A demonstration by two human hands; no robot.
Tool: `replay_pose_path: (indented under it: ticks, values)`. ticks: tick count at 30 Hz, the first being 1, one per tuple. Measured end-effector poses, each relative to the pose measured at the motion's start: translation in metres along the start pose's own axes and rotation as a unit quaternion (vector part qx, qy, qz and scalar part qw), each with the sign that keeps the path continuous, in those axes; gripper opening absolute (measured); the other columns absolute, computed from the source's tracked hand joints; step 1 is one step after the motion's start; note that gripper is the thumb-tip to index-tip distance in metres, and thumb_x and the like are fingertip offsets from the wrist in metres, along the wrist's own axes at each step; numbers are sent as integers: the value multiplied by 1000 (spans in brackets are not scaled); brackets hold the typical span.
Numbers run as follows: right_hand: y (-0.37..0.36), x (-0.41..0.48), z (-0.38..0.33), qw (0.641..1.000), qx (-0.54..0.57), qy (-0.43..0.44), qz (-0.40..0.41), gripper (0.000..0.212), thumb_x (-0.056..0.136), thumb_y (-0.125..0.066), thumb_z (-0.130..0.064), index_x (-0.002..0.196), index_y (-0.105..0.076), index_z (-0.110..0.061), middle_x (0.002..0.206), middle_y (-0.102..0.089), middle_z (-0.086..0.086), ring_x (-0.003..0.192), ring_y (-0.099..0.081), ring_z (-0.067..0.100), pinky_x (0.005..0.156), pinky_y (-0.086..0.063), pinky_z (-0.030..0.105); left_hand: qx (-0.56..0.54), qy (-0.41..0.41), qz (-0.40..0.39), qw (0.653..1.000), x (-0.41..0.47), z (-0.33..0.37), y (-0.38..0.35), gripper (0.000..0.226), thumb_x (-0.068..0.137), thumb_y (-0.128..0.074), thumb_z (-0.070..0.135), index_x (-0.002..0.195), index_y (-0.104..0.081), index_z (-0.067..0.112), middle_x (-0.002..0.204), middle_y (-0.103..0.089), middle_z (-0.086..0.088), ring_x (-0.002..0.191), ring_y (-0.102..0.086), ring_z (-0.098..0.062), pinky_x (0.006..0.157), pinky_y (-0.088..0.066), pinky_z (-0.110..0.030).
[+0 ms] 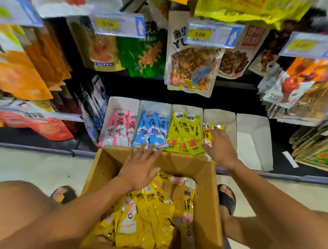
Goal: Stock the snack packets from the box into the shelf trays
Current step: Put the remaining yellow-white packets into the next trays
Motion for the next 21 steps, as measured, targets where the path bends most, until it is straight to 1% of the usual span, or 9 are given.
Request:
replay_pose_path:
  ticks: [3,5,8,10,13,15,17,19,21]
  values:
    - [1,-22,-35,999,2,54,-5,67,91,-67,-43,148,-39,-21,151,-38,8,138,-36,32,106,-44,48,17,1,19,1000,-27,-8,7,69,101,-17,67,163,4,41,173,4,1,158,11,-29,124,-2,-66]
    - [-8,-39,-55,996,-14,86,-13,68,90,-69,-42,148,-42,-20,150,-39,9,137,-37,33,105,-43,47,38,8,9,999,-48,-17,1,70,100,-16,68,163,4,42,173,2,1,158,13,-28,123,1,-65]
    - [-26,-64,-77,991,-20,127,-33,66,89,-69,-44,146,-44,-23,151,-38,8,139,-38,33,108,-43,49,42,44,-12,998,-79,-30,-16,69,102,-14,68,162,6,42,172,9,2,157,17,-27,124,5,-64]
    - [-42,-84,-89,990,-21,127,-49,67,88,-70,-44,146,-44,-23,152,-38,7,139,-40,31,110,-42,47,49,64,-26,996,-103,-35,-31,70,99,-6,69,162,7,41,172,12,4,157,18,-26,124,5,-63]
    - [-75,-113,-98,988,-23,115,-100,68,89,-69,-45,146,-44,-19,149,-40,8,135,-42,33,109,-42,45,36,89,-53,994,-139,-38,-61,72,97,0,72,162,5,42,172,9,4,158,17,-25,124,8,-61]
    - [-99,-131,-99,985,-17,106,-134,65,90,-66,-47,145,-45,-19,145,-41,7,131,-43,33,104,-44,45,17,108,-63,992,-160,-39,-81,80,90,10,76,162,3,43,172,9,6,158,17,-24,124,9,-59]
    - [-121,-146,-100,981,-25,96,-167,64,90,-66,-49,145,-45,-22,144,-41,6,131,-44,31,102,-45,45,1,123,-77,989,-180,-42,-101,88,83,19,79,162,2,44,172,10,6,157,18,-23,125,9,-57]
    - [-144,-160,-98,975,-38,82,-201,67,88,-67,-48,146,-43,-24,148,-40,6,134,-43,31,105,-43,43,-13,134,-90,987,-194,-44,-115,84,86,15,78,162,4,44,172,11,6,156,20,-22,126,9,-55]
    - [-165,-171,-95,969,-35,67,-235,68,88,-68,-46,148,-42,-25,149,-39,7,136,-42,30,105,-43,42,-33,144,-106,983,-202,-43,-125,76,93,5,76,162,4,44,171,13,6,156,22,-21,126,9,-52]
Point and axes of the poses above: each hand's wrist, its own x-axis towards the middle knuckle, its own y-axis out of the back of the hand, z = x × y, the point moved 4 cm from there along x, towards the middle knuckle
